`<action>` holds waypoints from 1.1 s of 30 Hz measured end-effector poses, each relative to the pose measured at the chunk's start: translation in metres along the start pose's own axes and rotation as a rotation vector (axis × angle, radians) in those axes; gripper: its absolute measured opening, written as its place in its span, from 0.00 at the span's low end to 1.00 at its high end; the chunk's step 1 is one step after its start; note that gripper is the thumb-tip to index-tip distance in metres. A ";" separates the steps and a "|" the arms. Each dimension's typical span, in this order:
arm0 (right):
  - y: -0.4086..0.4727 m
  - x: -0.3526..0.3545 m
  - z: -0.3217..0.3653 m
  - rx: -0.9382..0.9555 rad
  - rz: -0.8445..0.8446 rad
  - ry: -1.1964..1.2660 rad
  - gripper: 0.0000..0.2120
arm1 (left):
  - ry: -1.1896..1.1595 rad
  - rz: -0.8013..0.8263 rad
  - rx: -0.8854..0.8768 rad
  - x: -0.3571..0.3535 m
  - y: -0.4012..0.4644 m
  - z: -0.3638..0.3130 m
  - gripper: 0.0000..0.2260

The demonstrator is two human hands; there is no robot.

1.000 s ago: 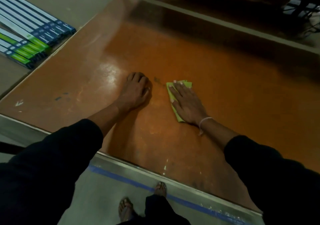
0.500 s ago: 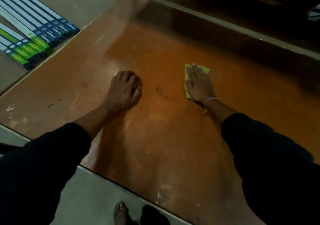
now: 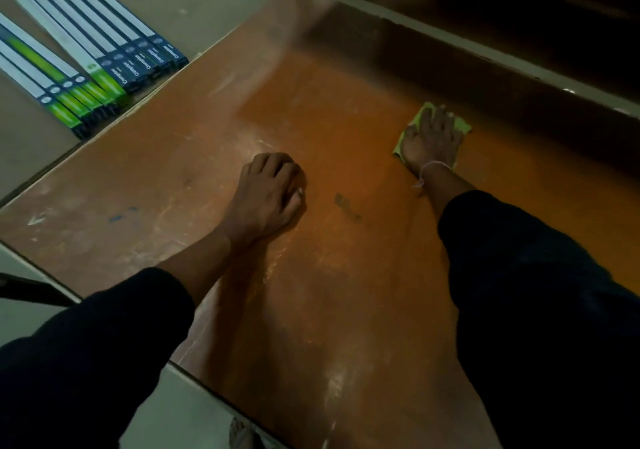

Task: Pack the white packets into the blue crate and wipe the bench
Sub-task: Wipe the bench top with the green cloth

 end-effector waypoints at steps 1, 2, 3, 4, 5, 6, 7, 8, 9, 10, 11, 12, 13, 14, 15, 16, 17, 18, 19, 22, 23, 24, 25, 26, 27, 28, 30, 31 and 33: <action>-0.002 -0.002 0.017 0.097 0.002 -0.017 0.30 | 0.003 0.001 0.002 -0.001 0.000 0.001 0.18; -0.006 -0.005 0.034 0.236 0.012 -0.037 0.30 | 0.007 0.002 0.003 -0.002 0.001 0.002 0.18; -0.010 -0.006 0.046 0.371 0.031 -0.053 0.29 | 0.010 0.003 0.003 -0.002 0.001 0.003 0.18; -0.011 -0.007 0.052 0.465 0.054 -0.068 0.29 | 0.011 0.003 0.003 -0.003 0.001 0.003 0.18; -0.010 -0.007 0.053 0.503 0.065 -0.078 0.29 | 0.013 0.001 0.003 -0.004 0.001 0.003 0.18; -0.007 -0.006 0.051 0.484 0.052 -0.078 0.29 | 0.016 -0.002 0.003 -0.004 0.000 0.003 0.18; -0.004 -0.004 0.045 0.409 0.026 -0.073 0.30 | 0.015 -0.005 0.003 -0.004 0.000 0.002 0.18; -0.002 -0.002 0.039 0.302 0.007 -0.058 0.30 | 0.013 -0.008 0.003 -0.004 0.000 0.002 0.18; -0.001 -0.002 0.036 0.201 0.002 -0.038 0.30 | 0.011 -0.010 0.003 -0.004 -0.001 0.002 0.17; -0.006 -0.003 0.039 0.146 0.014 -0.017 0.30 | 0.011 -0.011 0.003 -0.004 -0.001 0.002 0.17; -0.015 -0.004 0.047 0.169 0.027 -0.009 0.30 | 0.011 -0.010 0.004 -0.003 -0.002 0.002 0.17; -0.028 -0.006 0.058 0.263 0.038 -0.025 0.30 | 0.011 -0.009 0.005 -0.003 -0.002 0.002 0.17; -0.044 -0.010 0.067 0.394 0.054 -0.050 0.29 | 0.009 -0.007 0.005 -0.002 -0.002 0.002 0.18; -0.060 -0.012 0.069 0.515 0.072 -0.071 0.29 | 0.007 -0.003 0.002 -0.001 -0.002 0.001 0.18; -0.072 -0.014 0.063 0.585 0.082 -0.085 0.28 | 0.005 0.002 0.003 0.000 -0.002 0.001 0.18; -0.077 -0.014 0.053 0.593 0.078 -0.090 0.28 | 0.002 0.007 0.006 0.002 -0.002 0.001 0.19; -0.080 -0.011 0.040 0.530 0.054 -0.080 0.29 | -0.001 0.013 0.008 0.003 -0.003 0.000 0.19; -0.081 -0.007 0.024 0.402 0.030 -0.060 0.29 | -0.003 0.019 0.006 0.004 -0.004 0.000 0.19; -0.083 -0.005 0.010 0.255 0.017 -0.040 0.30 | -0.003 0.025 0.004 0.004 -0.004 -0.001 0.19; -0.115 -0.011 0.023 0.172 0.004 -0.028 0.30 | -0.011 0.053 0.009 0.003 -0.004 0.000 0.20; -0.132 -0.014 0.039 0.295 0.009 -0.037 0.30 | -0.014 0.062 0.008 0.003 -0.004 0.001 0.20; -0.149 -0.017 0.052 0.438 0.032 -0.050 0.29 | -0.016 0.068 0.007 0.003 -0.004 0.002 0.21; -0.164 -0.019 0.057 0.555 0.057 -0.065 0.28 | -0.016 0.072 0.007 0.002 -0.004 0.003 0.21; -0.172 -0.019 0.055 0.603 0.074 -0.072 0.28 | -0.017 0.071 0.007 0.002 -0.005 0.003 0.20; -0.173 -0.016 0.046 0.565 0.062 -0.072 0.28 | -0.023 0.067 0.006 0.002 -0.005 0.003 0.20; -0.171 -0.013 0.034 0.445 0.036 -0.063 0.29 | -0.032 0.063 0.006 0.002 -0.005 0.003 0.20; -0.173 -0.010 0.011 0.101 -0.010 -0.038 0.31 | -0.039 0.071 0.009 0.002 -0.006 0.003 0.21; -0.180 -0.011 0.014 0.018 -0.018 -0.033 0.31 | -0.043 0.081 0.013 0.003 -0.007 0.003 0.21; -0.205 -0.016 0.040 0.191 0.000 -0.056 0.30 | -0.076 0.100 0.017 0.006 -0.009 0.004 0.21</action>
Point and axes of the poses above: each hand's wrist, its own y-axis towards the middle knuckle, its own x-axis out of the back of the hand, z = x × y, the point moved 6 cm from there along y, towards the middle knuckle, and after that the axes turned 2 degrees about z, right-handed, at the moved point
